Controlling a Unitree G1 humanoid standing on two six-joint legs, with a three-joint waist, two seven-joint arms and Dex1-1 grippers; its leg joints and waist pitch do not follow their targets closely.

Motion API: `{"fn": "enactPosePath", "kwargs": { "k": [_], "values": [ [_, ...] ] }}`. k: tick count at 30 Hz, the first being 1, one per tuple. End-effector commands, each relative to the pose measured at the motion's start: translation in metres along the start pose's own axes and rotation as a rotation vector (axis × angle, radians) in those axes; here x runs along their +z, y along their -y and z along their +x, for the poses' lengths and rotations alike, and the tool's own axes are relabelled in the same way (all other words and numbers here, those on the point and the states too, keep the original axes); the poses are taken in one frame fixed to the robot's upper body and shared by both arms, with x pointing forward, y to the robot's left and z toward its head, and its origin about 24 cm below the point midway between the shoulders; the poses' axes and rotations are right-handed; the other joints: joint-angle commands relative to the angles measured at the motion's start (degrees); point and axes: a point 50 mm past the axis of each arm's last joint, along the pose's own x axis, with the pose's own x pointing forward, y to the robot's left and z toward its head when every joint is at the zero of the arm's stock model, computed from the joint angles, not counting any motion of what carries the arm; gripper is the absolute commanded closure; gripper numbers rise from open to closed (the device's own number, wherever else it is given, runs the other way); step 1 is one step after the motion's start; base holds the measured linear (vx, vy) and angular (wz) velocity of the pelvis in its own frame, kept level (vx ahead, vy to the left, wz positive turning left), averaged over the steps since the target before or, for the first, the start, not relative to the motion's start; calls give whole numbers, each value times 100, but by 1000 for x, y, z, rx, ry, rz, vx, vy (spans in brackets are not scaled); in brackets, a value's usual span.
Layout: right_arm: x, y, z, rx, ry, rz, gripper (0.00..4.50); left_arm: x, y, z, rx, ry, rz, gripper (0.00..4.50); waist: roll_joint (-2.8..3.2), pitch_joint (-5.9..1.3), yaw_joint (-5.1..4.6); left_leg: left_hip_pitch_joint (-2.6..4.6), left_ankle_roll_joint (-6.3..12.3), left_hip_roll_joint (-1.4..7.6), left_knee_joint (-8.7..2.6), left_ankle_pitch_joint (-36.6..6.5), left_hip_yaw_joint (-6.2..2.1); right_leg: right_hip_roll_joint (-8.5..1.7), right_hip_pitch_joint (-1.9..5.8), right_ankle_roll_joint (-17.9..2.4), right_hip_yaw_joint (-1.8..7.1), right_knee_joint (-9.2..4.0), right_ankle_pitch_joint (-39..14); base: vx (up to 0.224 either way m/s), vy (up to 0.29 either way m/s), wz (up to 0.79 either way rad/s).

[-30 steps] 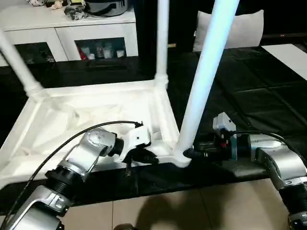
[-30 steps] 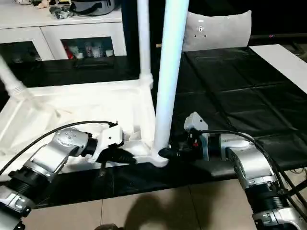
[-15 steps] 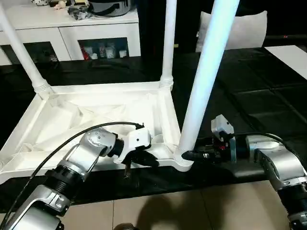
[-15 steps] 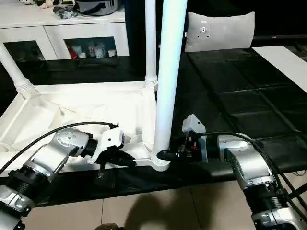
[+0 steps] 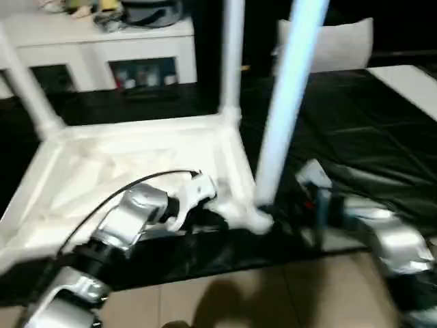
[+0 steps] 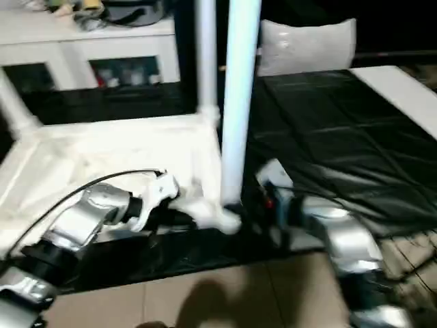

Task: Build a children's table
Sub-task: Rotate leg to tighten

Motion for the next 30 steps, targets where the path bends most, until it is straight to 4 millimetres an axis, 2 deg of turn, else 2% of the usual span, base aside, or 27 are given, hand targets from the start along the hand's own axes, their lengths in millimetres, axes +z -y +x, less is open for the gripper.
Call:
{"fn": "enactPosePath", "kwargs": {
  "k": [1, 2, 3, 4, 5, 6, 7, 8, 9, 10, 11, 12, 13, 14, 15, 16, 17, 18, 19, 20, 21, 22, 24, 26, 28, 30],
  "values": [
    [-20, 2, 13, -118, -87, 112, 256, 24, 17, 19, -57, 102, -24, 450, 22, -227, -73, 140, -173, 276, -464, -3072, -256, -373, 144, -117, 40, -706, -4025, 0, 0, 0],
    [-20, 2, 13, -118, -87, 112, 256, 24, 17, 19, -57, 102, -24, 450, 49, -215, -211, 176, -172, 310, -484, -3463, -297, -347, 193, -56, -76, -758, -3858, 0, 0, 0],
    [-21, 7, 21, -246, -84, 144, 256, 31, 15, 28, 31, 126, -60, 450, 122, -213, -288, 139, -194, 387, -578, -3834, -351, -321, 279, -66, -101, -690, -3508, 0, 0, 0],
    [-21, 8, 24, -279, -82, 146, 256, 33, 15, 31, 57, 135, -70, 450, 136, -197, -330, 111, -206, 446, -651, -4081, -375, -299, 321, -103, -101, -608, -3269, 0, 0, 0],
    [-21, 8, 24, -279, -82, 146, 256, 33, 15, 31, 57, 135, -70, 450, 142, -204, -350, 20, -262, 545, -806, -4512, -438, -275, 439, -180, -6, -318, -2764, 0, 0, 0],
    [-21, 6, 28, -298, -61, 149, 256, 36, 16, 33, 75, 142, -67, 450, 93, -177, -340, 34, -318, 529, -873, -4726, -398, -276, 386, -254, 102, -248, -2707, 0, 0, 0],
    [-21, 5, 28, -299, -57, 151, 256, 37, 16, 34, 76, 142, -65, 450, 35, -155, -346, 119, -308, 420, -781, -4628, -342, -293, 275, -205, 90, -428, -3232, 0, 0, 0],
    [-21, 2, 30, -282, -40, 155, 256, 36, 16, 33, 75, 130, -35, 450, -72, -135, -369, 437, -239, 70, -254, -3722, -232, -461, -67, 99, -129, -996, -4832, -37, -60, 3],
    [-20, 1, 31, -277, -28, 154, 256, 35, 16, 32, 76, 117, -15, 450, -121, -126, -399, 455, -113, -57, -15, -3082, -152, -504, -119, 295, -263, -1179, -5297, -37, -60, 3],
    [-20, 1, 31, -277, -28, 154, 256, 35, 16, 32, 76, 117, -15, 450, -72, -96, -491, 246, 4, -41, 79, -2511, -160, -468, 90, 707, -623, -1307, -5380, 0, 0, 0],
    [-20, 0, 30, -279, -21, 149, 200, 34, 16, 31, 78, 109, -8, 450, 224, -120, -512, 60, -12, 397, -316, -3378, -368, -397, 514, 675, -775, -875, -4226, 131, 51, -28],
    [-18, 1, 29, -282, -6, 143, 186, 31, 14, 29, 85, 97, 0, 450, 334, -209, -252, -202, -165, 756, -883, -4341, -614, -287, 689, 15, 36, 352, -1502, 131, 51, -28],
    [-17, 1, 28, -278, 6, 143, 186, 30, 13, 28, 90, 89, 5, 450, 312, -166, -215, 38, -164, 717, -1009, -4613, -514, -200, 370, -151, 149, 345, -1062, 161, 9, -1],
    [-16, 1, 27, -272, 17, 146, 179, 28, 12, 27, 96, 83, 8, 450, -110, -228, -208, 211, -281, 198, -492, -3625, -408, -507, 238, -347, 284, -288, -2710, 71, -77, 14],
    [-15, 2, 25, -263, 34, 146, 165, 26, 10, 25, 102, 74, 13, 450, -118, -219, -45, 75, -152, 41, -238, -2087, -236, -645, 193, -213, 391, -524, -4159, 85, -112, 11],
    [-15, 2, 25, -263, 34, 146, 165, 26, 10, 25, 102, 74, 13, 450, -134, -291, 18, -9, -11, 66, -230, -1421, -255, -670, 279, -175, 423, -478, -4123, 42, -67, -3],
    [-13, 2, 22, -250, 45, 134, 141, 23, 8, 24, 108, 68, 17, 450, -85, -325, 133, -126, 117, 134, -314, -629, -235, -573, 307, -195, 383, -413, -3514, 29, -63, -1],
    [-13, 2, 19, -235, 52, 116, 141, 21, 7, 22, 109, 58, 24, 450, -39, -400, 186, -114, 161, 189, -338, -235, -208, -471, 295, -406, 349, -299, -2435, 0, 0, 0],
    [-13, 2, 19, -235, 52, 116, 141, 21, 7, 22, 109, 58, 24, 450, -9, -398, 186, -149, 191, 207, -355, -228, -206, -432, 291, -556, 334, -248, -1999, 0, 0, 0],
    [-12, 3, 17, -226, 56, 102, 119, 19, 6, 21, 107, 51, 32, 450, 22, -387, 187, -186, 176, 207, -373, -467, -177, -356, 282, -729, 303, -213, -1577, 0, 0, 0],
    [-11, 5, 12, -208, 64, 81, 108, 16, 5, 19, 105, 37, 44, 450, 45, -407, 198, -144, 138, 238, -381, -710, -173, -346, 273, -847, 302, -202, -1396, 0, 0, 0],
    [-9, 8, 3, -172, 69, 45, 101, 12, 2, 15, 93, 15, 73, 450, 59, -408, 192, -147, 133, 247, -392, -823, -173, -340, 296, -901, 293, -197, -1284, 0, 0, 0],
    [-8, 9, -2, -144, 69, 18, 94, 11, 2, 14, 84, 7, 83, 450, 62, -404, 187, -131, 145, 263, -407, -999, -175, -332, 295, -937, 289, -208, -1251, 0, 0, 0],
    [-6, 11, -8, -115, 71, -3, 66, 9, 1, 11, 70, -4, 95, 450, 62, -399, 182, -137, 159, 266, -413, -1071, -170, -340, 301, -953, 285, -222, -1270, 0, 0, 0],
    [-3, 14, -15, -86, 76, -22, 58, 6, 1, 9, 47, -19, 115, 450, 69, -393, 184, -127, 167, 276, -430, -1218, -174, -355, 310, -922, 276, -249, -1464, 0, 0, 0],
    [-1, 16, -20, -67, 80, -35, 34, 5, 1, 8, 30, -29, 129, 450, 70, -402, 186, -128, 171, 291, -431, -1176, -178, -350, 312, -937, 278, -242, -1357, 0, 0, 0]
  ]
}}
